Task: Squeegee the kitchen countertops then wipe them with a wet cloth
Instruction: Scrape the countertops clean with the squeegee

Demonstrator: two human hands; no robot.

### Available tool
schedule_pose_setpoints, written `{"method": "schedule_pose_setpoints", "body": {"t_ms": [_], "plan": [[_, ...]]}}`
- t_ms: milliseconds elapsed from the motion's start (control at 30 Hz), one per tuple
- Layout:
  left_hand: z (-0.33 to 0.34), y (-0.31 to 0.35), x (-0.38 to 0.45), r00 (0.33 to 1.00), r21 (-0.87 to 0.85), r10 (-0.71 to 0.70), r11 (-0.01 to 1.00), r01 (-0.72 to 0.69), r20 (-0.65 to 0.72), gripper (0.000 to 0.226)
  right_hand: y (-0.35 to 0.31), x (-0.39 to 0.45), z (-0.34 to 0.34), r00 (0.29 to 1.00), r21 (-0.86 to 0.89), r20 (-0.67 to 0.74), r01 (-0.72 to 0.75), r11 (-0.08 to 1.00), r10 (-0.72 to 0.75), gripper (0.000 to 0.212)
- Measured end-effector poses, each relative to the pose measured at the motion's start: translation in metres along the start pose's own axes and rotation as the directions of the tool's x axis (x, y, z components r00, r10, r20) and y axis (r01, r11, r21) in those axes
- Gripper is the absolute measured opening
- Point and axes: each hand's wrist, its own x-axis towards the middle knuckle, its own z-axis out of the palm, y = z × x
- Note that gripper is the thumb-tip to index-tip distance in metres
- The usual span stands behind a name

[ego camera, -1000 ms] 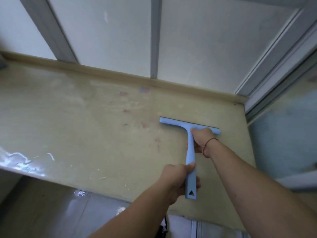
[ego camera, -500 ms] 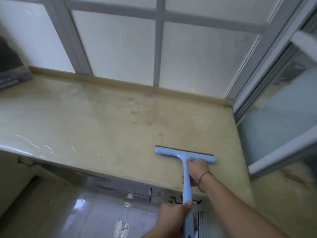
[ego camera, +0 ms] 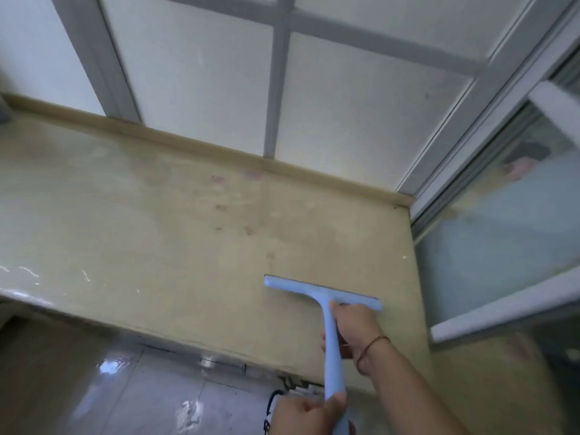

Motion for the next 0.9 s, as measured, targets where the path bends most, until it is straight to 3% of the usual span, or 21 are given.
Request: {"method": "schedule_pose_setpoints", "body": {"t_ms": [67, 133, 300, 467, 667, 800, 900], "plan": [[0.007, 0.009, 0.042, 0.996, -0.238, 0.079, 0.967, -0.088, -0.047, 0.035, -0.032, 0.037, -0.019, 0.998, 0.052, -0.05, 0.05, 0.997, -0.047, 0.033], [0.012, 0.048, 0.084, 0.99, -0.378, 0.127, 0.914, -0.143, -0.068, 0.037, -0.067, 0.084, -0.037, 0.989, 0.082, -0.123, 0.087, 0.993, -0.077, 0.029], [0.029, 0.151, 0.183, 0.995, -0.389, 0.102, 0.916, -0.096, -0.005, 0.031, -0.146, 0.19, -0.082, 0.973, 0.019, -0.178, 0.151, 0.988, -0.145, 0.023], [0.042, 0.208, 0.252, 0.997, -0.415, 0.022, 0.91, 0.009, 0.069, 0.03, -0.182, 0.253, -0.11, 0.975, -0.039, -0.186, 0.12, 0.992, -0.125, 0.031], [0.047, 0.194, 0.265, 0.996, -0.398, -0.048, 0.915, 0.074, 0.074, 0.03, -0.174, 0.266, -0.105, 0.971, -0.114, -0.223, 0.063, 0.992, -0.087, 0.034], [0.054, 0.173, 0.249, 0.997, -0.417, -0.058, 0.906, 0.076, 0.057, 0.029, -0.159, 0.25, -0.098, 0.956, -0.162, -0.272, 0.065, 0.985, -0.108, 0.022], [0.061, 0.145, 0.225, 0.997, -0.403, -0.057, 0.912, 0.075, 0.056, 0.031, -0.135, 0.229, -0.092, 0.968, -0.02, -0.243, -0.067, 0.998, 0.06, 0.06]]}}
